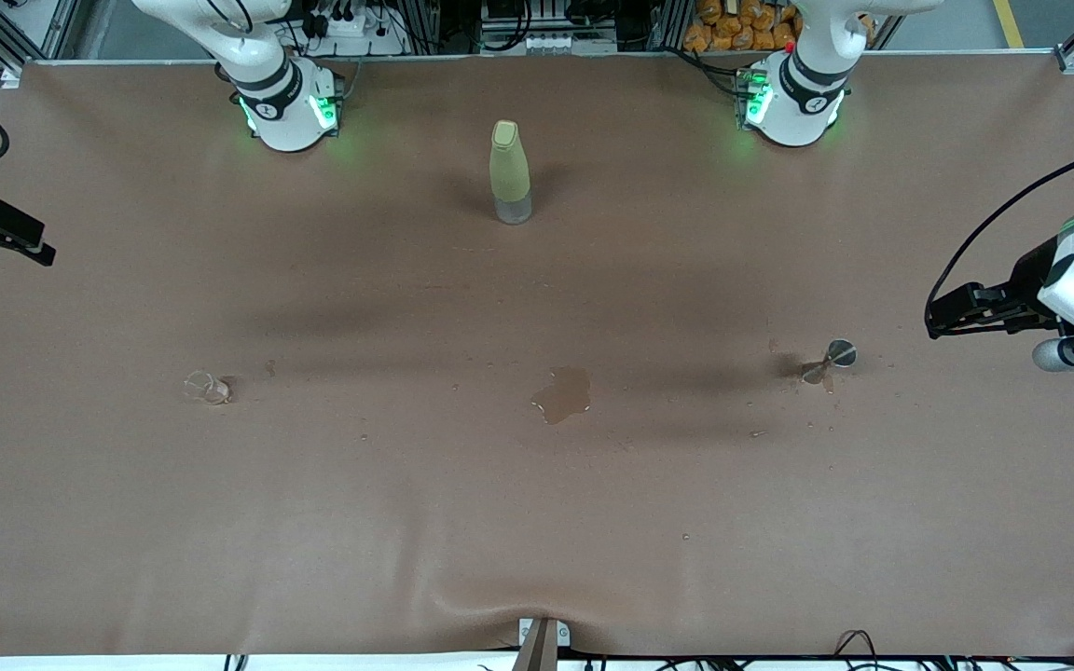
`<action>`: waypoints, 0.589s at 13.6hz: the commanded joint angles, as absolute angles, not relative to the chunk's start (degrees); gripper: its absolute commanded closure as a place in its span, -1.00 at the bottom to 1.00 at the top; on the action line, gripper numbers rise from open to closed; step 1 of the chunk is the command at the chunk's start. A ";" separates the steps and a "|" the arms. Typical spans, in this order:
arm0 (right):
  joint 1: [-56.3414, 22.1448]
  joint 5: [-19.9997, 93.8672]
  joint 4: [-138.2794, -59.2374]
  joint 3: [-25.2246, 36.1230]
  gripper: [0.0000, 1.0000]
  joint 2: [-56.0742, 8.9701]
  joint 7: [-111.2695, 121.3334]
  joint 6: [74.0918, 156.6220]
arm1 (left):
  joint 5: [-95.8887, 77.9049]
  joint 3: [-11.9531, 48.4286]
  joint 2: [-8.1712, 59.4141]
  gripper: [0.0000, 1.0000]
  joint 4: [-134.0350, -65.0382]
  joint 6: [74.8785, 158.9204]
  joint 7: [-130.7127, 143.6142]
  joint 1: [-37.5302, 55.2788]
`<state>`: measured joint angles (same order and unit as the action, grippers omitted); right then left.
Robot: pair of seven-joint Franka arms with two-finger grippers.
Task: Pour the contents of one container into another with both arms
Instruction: 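Lower the right gripper toward the clear glass beaker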
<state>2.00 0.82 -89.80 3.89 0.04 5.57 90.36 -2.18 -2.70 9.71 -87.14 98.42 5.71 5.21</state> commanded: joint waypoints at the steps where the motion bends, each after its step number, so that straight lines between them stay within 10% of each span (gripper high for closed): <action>1: 2.28 0.17 -88.51 3.60 -1.00 -0.53 4.92 89.47 | -2.37 -2.73 9.49 -1.00 -86.84 98.61 6.59 5.62; 8: 2.64 1.41 -88.95 3.60 -1.00 -3.33 18.95 90.09 | -2.29 -2.72 9.49 -1.00 -86.84 98.61 5.45 5.54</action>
<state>2.02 0.89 -89.82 3.88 -1.44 12.61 90.37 -2.18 -2.65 9.71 -87.13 98.42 5.69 5.25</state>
